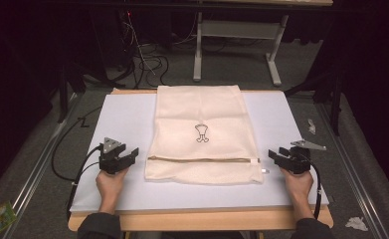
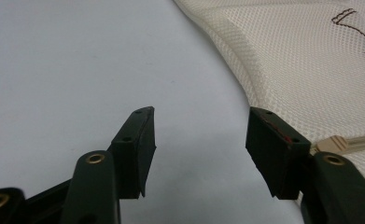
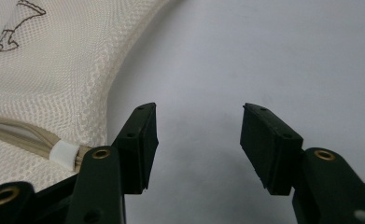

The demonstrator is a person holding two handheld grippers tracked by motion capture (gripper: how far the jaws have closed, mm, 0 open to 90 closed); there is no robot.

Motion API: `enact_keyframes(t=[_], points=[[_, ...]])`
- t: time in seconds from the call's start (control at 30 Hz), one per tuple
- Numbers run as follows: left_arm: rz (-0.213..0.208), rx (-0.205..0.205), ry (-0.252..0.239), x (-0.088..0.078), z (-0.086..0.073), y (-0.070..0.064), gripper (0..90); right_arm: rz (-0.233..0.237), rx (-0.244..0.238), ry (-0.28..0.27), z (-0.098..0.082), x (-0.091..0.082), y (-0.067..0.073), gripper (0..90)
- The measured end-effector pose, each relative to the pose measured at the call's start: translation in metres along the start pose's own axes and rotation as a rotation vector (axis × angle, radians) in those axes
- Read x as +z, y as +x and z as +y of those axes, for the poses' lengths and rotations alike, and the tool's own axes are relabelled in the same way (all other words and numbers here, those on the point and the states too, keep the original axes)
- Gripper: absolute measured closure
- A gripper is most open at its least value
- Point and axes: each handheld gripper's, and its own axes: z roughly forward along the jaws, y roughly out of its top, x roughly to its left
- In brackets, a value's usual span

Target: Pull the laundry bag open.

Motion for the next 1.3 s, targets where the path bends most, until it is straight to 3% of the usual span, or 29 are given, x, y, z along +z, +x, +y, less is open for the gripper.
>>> enact_keyframes(t=[0.43,0.73,1.1,1.3], points=[[0.005,-0.009,-0.023,0.006,-0.001,0.0,42.8,-0.033,0.013,-0.019,0.0,0.001,-0.005,46.9],[0.011,0.002,-0.024,0.009,-0.004,-0.002,42.7,-0.036,0.004,-0.013,-0.001,0.002,-0.005,46.2],[-0.001,-0.002,-0.021,0.01,-0.006,-0.001,39.5,-0.044,0.026,-0.026,-0.003,0.001,-0.005,44.2],[0.0,0.006,-0.031,0.009,-0.006,-0.003,38.6,-0.062,0.0,-0.026,-0.004,0.002,-0.002,44.1]])
